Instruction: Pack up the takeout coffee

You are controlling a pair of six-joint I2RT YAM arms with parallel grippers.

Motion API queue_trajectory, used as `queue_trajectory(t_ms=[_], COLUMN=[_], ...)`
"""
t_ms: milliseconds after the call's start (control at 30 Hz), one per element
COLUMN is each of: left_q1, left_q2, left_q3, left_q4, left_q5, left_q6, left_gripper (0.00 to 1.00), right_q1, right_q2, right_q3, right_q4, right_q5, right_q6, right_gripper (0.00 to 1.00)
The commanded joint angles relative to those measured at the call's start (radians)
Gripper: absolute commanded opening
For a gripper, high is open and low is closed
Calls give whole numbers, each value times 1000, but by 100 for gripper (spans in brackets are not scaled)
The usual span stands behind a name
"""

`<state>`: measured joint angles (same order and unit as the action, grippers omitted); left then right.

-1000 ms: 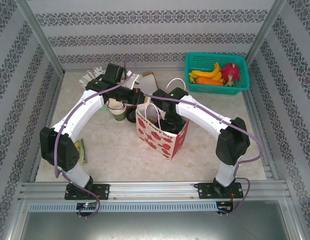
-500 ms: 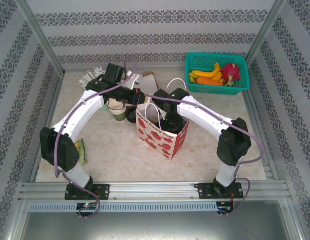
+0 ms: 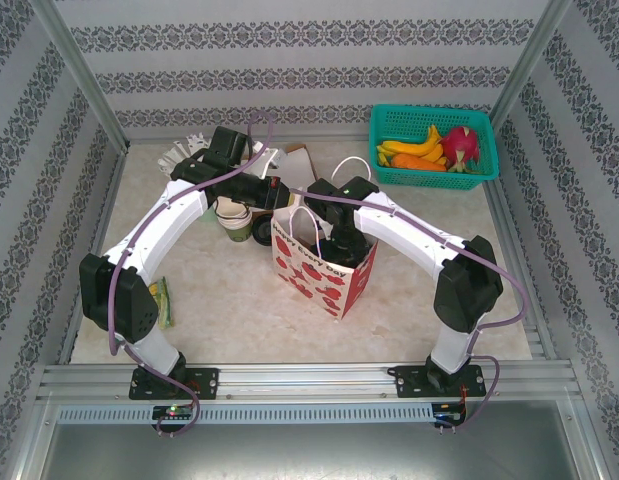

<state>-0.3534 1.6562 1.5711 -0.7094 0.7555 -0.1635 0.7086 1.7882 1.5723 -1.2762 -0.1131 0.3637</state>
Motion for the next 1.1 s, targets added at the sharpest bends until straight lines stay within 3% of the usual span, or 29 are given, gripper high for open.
queue_trajectory(t_ms=[0,767,1067], left_q1=[-6,-7,-7], left_q2=[-14,-19,-18], left_q3=[13,9,10], left_q4=[-15,-13,-14], left_q5=[-14,-18,-14], left_q6=[18,25,26], left_gripper=[0,0,0], right_q1=[-10,-7,-7], right_q2=[38,56,88], right_q3=[-51,0,15], right_q4=[40,-120,-108], right_q5=[28,33,30], right_q6=[4,50,41], right_gripper=[60,60,60])
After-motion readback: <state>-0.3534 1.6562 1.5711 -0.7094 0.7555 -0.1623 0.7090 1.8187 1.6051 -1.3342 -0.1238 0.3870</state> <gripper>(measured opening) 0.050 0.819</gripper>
